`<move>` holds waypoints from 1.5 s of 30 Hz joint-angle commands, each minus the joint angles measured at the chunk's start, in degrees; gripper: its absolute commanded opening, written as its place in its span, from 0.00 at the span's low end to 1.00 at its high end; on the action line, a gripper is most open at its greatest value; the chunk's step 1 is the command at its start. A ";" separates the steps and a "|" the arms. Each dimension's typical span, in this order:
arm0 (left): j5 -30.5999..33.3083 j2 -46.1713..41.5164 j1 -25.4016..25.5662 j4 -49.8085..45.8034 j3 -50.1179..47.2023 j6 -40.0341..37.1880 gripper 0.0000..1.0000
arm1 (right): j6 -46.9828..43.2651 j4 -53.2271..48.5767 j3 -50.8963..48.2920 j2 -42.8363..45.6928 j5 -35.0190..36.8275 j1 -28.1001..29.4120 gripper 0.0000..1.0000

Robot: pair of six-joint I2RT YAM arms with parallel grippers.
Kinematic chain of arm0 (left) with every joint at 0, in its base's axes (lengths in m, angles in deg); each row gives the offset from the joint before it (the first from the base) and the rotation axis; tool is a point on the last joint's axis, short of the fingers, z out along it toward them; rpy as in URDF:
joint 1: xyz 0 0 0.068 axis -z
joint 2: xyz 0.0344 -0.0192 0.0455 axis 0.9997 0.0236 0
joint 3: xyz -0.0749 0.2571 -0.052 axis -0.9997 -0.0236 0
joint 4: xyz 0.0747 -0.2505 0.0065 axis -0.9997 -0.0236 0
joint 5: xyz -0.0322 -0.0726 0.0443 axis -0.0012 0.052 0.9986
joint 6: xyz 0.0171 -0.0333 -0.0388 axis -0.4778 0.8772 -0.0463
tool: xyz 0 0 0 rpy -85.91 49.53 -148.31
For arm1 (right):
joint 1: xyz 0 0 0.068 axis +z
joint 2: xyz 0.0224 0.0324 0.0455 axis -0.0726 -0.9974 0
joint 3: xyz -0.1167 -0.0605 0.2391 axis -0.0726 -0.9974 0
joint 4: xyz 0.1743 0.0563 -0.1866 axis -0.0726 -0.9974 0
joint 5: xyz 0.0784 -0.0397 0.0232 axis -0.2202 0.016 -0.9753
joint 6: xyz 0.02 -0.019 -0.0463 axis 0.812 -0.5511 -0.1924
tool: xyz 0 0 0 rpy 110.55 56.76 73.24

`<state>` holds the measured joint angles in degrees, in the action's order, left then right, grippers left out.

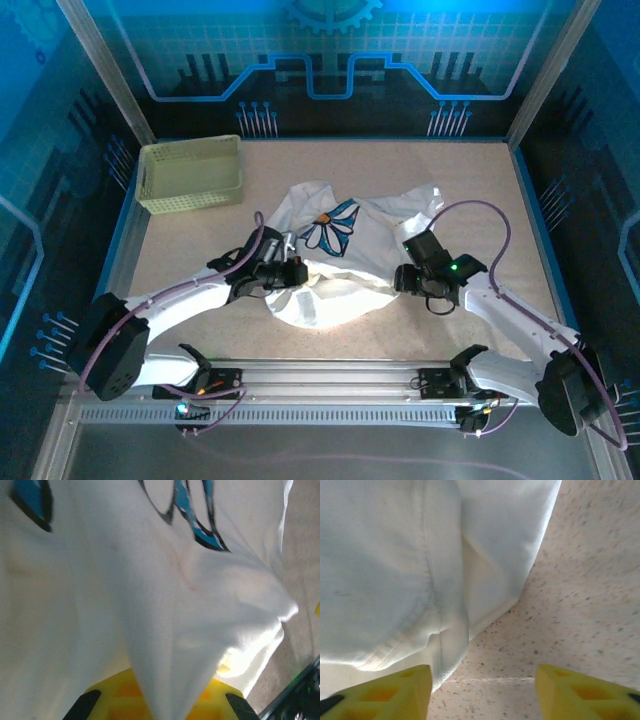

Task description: Fold the inside-out t-shirt

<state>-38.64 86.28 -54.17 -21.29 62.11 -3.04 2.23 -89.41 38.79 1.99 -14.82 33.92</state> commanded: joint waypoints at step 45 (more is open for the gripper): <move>10.06 -5.54 0.97 -4.61 2.66 -3.27 0.04 | -9.88 24.59 16.08 -27.52 2.06 15.06 0.00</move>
<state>-33.61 82.07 -52.71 -22.17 63.67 -4.14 -4.72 -63.62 53.58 -28.74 -13.35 49.68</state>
